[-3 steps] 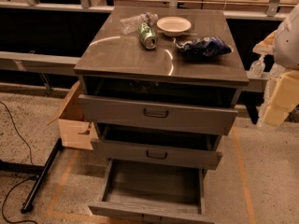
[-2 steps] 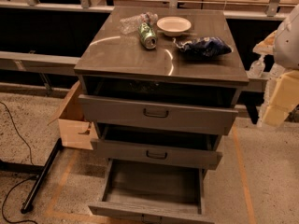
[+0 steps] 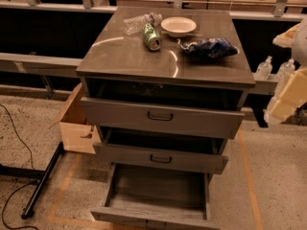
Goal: Place blue chip bag into bottom drawer
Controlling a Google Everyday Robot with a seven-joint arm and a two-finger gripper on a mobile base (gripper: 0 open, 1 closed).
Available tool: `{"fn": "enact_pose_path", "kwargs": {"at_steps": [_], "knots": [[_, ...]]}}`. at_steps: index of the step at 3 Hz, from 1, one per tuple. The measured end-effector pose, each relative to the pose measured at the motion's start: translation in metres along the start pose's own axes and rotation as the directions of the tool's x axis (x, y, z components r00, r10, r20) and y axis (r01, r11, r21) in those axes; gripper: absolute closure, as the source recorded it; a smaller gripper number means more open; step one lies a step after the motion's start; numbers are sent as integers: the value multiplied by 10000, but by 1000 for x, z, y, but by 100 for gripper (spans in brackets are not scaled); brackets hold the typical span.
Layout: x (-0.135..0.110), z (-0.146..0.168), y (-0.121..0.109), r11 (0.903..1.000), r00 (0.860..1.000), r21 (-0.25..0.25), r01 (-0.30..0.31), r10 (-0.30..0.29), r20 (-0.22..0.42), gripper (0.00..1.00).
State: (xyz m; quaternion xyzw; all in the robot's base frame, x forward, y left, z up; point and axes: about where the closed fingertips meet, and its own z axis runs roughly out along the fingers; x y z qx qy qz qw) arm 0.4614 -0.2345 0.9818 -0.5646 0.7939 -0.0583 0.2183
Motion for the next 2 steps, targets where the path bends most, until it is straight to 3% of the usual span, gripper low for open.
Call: {"fn": "enact_pose_path", "kwargs": {"at_steps": [1,2], "knots": [[2,7,-51,9894,9947,1362,-502,372,960,0],[-10,18,-114,9631,9710,2518,-953,342,2364,0]]}}
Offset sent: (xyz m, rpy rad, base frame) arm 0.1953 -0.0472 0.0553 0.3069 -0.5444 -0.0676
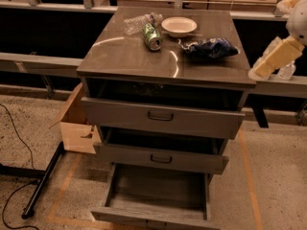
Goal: Place blue chip bag into bottom drawer
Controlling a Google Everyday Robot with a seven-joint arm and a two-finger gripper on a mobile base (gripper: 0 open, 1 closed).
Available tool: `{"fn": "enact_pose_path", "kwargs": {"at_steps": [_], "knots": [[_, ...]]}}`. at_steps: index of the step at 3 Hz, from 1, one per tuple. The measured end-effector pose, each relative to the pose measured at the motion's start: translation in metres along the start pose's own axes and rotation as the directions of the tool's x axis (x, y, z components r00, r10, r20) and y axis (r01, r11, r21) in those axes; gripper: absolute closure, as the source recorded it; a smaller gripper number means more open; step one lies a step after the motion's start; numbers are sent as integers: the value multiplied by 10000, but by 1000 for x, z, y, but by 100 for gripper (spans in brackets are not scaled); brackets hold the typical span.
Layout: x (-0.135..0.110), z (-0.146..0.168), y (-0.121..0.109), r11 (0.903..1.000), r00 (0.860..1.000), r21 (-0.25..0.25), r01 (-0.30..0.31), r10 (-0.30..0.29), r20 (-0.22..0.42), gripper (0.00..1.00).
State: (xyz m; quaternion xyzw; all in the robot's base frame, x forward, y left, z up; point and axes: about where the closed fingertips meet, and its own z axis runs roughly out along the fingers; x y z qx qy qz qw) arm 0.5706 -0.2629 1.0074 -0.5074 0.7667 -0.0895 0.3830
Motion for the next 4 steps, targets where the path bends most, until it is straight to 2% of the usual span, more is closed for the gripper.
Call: {"fn": "enact_pose_path", "kwargs": {"at_steps": [1,2,3,4], "knots": [[-17,43,-51,9929,9973,1188,-95,7,738,0],[-17,43,-51,9930,9973,1181,-93,6,736,0],[-15,75,-56,9907,9942,1257,-519,395,999,0],[-19,125,-65,9885,9887,1270,-819,645,1357,0]]}}
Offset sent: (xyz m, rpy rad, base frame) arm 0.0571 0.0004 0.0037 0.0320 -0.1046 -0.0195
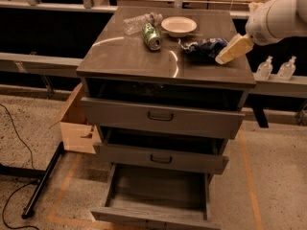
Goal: Place blue chip bag into bottom drawer
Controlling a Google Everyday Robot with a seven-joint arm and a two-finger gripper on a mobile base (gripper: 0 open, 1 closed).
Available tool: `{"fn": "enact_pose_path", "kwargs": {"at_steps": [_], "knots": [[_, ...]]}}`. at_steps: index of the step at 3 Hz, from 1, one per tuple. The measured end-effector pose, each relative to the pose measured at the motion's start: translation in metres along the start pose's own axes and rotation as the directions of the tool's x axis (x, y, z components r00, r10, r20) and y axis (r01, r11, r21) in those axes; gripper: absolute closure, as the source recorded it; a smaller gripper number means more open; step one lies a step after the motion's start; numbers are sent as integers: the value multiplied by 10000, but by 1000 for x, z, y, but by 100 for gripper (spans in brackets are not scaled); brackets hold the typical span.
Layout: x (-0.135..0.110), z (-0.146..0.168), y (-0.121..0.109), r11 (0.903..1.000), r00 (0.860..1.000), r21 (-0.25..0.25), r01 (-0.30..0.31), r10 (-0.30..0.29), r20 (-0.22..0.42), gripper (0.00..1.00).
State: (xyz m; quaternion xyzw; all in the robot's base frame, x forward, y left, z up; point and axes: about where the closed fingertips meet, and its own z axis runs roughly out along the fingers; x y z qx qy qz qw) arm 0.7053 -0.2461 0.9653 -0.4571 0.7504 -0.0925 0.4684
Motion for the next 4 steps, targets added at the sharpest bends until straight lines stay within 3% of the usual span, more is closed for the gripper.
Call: {"fn": "enact_pose_path", "kwargs": {"at_steps": [2,4], "knots": [[8,67,-4,9993,9992,192,-320,316,229,0],[18,104,-12,9949,9969,640,-779,768,195,0]]}}
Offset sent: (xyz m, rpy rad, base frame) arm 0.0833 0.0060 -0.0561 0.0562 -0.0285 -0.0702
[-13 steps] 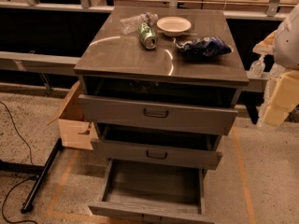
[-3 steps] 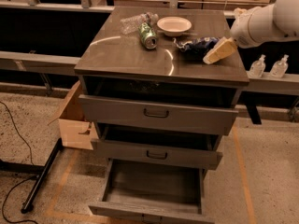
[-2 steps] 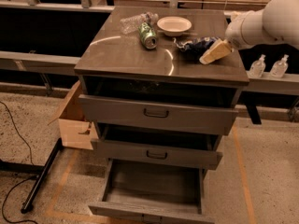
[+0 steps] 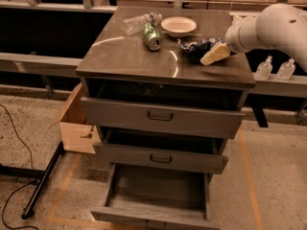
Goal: Place blue chip bag into bottom drawer
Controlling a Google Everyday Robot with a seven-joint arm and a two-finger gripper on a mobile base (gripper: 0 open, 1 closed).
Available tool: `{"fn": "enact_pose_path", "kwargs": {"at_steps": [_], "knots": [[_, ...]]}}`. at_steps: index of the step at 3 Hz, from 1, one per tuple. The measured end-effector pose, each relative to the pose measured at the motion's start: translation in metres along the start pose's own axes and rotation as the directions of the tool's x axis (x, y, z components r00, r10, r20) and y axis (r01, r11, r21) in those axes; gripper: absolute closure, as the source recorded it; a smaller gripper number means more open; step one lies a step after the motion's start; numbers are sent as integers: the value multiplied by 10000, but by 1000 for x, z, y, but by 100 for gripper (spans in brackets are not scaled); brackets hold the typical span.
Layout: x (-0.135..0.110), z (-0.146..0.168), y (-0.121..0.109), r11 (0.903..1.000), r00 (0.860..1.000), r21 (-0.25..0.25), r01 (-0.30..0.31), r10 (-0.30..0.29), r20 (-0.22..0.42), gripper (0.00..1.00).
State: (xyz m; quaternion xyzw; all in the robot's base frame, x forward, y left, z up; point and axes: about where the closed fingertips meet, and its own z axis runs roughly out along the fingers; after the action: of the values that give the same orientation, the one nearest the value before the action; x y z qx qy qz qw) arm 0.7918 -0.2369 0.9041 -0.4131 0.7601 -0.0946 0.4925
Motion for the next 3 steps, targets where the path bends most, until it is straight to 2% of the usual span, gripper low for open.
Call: {"fn": "enact_pose_path", "kwargs": {"at_steps": [1,3], "knots": [[4,11,1,10000,10000,36,-81,81,2,20],[0,14,-1,9976,9970,-430,-543,566,532,67]]}}
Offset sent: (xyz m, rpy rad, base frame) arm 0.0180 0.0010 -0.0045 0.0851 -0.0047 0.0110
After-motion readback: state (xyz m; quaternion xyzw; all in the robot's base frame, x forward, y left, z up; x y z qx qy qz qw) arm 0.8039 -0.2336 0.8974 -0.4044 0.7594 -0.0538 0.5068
